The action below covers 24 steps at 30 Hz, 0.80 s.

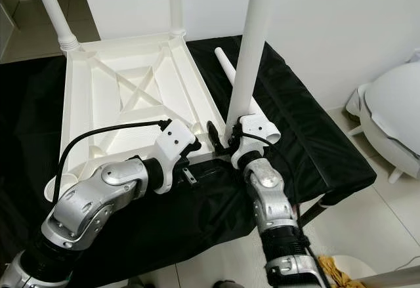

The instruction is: Building children table

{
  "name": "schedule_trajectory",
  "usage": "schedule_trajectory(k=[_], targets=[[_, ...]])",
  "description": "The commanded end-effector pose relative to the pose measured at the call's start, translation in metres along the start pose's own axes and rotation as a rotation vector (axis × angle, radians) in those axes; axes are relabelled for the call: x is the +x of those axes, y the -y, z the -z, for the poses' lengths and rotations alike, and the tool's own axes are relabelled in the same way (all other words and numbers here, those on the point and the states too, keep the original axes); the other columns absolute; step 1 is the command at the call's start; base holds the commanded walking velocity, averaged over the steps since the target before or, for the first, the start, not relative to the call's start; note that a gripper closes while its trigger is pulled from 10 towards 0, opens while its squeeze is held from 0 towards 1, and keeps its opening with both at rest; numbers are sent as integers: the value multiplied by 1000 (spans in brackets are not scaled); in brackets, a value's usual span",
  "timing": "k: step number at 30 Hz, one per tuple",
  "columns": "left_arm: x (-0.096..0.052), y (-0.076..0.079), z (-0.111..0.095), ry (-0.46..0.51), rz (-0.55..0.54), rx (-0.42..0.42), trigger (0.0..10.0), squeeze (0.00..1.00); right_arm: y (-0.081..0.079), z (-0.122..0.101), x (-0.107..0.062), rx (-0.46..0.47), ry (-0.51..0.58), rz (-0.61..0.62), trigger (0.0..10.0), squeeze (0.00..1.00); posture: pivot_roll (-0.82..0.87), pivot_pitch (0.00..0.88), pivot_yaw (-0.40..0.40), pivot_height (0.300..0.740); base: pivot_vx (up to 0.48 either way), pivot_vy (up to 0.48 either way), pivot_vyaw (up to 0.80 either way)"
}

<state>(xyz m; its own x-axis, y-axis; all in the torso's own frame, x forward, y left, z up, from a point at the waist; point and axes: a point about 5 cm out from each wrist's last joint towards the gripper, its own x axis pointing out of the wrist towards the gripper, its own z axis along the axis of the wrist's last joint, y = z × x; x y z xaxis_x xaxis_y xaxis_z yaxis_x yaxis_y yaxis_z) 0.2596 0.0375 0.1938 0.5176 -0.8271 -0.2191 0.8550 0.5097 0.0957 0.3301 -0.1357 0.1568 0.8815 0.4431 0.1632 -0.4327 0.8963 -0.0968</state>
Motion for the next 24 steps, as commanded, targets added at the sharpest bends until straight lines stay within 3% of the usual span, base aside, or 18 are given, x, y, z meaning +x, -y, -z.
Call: schedule_trajectory(k=[1,5,14,15,24], targets=[[-1,1,2,-7,8,-3,10000,0,0,-1,0,-14,-1,-77,10000,0,-27,84,9,740,0,0,0],[-1,1,2,-8,5,1,10000,0,12,0,-6,-36,-30,-190,10000,0,-23,81,9,740,0,0,0],[-3,-1,1,-8,-1,4,10000,0,31,5,-12,-72,-84,-231,9804,0,-19,81,18,740,0,0,0],[-3,-2,1,-9,-1,6,10000,0,33,7,-14,-73,-90,-245,0,0,-20,82,20,740,0,0,0],[-3,-2,0,-10,3,7,10000,0,33,8,-18,-46,-71,-285,0,0,-23,85,26,740,0,0,0]])
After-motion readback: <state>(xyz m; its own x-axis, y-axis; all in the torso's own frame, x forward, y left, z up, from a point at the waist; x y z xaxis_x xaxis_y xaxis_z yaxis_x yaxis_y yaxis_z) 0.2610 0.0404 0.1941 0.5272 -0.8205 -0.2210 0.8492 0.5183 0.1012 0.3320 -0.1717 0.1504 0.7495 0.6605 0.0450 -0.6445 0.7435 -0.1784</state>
